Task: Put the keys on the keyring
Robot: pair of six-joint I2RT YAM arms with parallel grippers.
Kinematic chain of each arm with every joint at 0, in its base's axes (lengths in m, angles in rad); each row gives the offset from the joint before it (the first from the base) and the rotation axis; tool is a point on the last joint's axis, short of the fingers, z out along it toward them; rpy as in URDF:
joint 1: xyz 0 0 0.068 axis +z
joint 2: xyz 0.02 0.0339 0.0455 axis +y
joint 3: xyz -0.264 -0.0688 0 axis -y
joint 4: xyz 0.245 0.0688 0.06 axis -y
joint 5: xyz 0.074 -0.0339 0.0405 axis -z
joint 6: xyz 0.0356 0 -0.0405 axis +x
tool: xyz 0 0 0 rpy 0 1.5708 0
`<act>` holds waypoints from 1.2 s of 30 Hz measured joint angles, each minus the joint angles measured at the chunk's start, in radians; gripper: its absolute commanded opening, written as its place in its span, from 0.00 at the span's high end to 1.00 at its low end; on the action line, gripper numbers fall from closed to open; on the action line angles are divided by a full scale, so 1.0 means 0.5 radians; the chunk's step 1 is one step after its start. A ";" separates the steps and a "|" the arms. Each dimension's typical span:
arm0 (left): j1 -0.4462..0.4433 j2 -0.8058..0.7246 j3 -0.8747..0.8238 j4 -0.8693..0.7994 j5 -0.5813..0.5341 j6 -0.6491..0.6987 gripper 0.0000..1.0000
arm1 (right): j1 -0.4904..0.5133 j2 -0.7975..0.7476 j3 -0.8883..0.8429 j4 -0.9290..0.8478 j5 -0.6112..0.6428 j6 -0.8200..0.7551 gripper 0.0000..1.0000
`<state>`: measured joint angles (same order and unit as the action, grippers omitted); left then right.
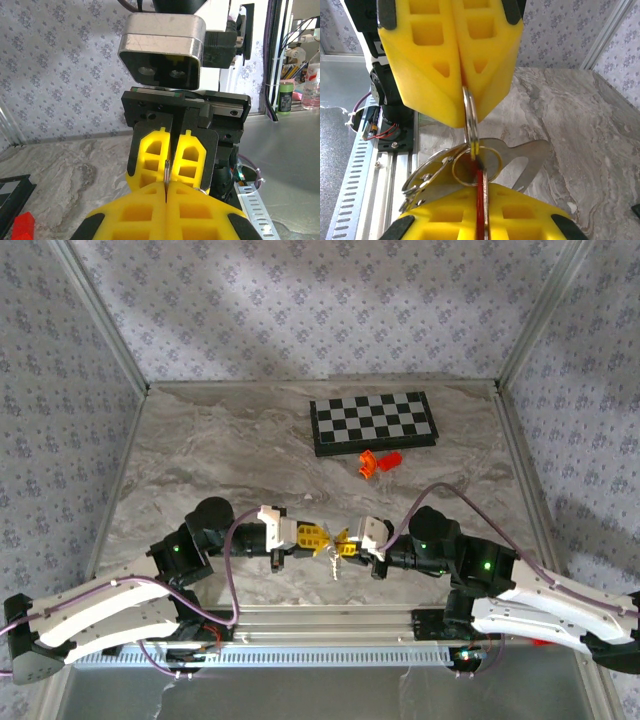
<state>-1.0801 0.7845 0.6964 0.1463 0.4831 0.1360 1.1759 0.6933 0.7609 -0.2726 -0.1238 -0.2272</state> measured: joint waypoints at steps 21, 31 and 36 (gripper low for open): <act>0.000 0.058 0.000 -0.150 -0.108 0.040 1.00 | 0.000 -0.050 -0.033 0.006 0.087 0.004 1.00; 0.000 0.086 0.002 -0.289 -0.183 0.094 1.00 | 0.000 -0.040 -0.034 -0.050 0.175 0.002 1.00; 0.000 0.097 0.003 -0.372 -0.222 0.116 1.00 | 0.000 -0.029 -0.034 -0.060 0.198 -0.003 1.00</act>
<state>-1.0801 0.8330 0.6979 -0.0399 0.3721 0.1940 1.1759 0.6788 0.7437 -0.3027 -0.0246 -0.2287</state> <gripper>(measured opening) 0.043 0.055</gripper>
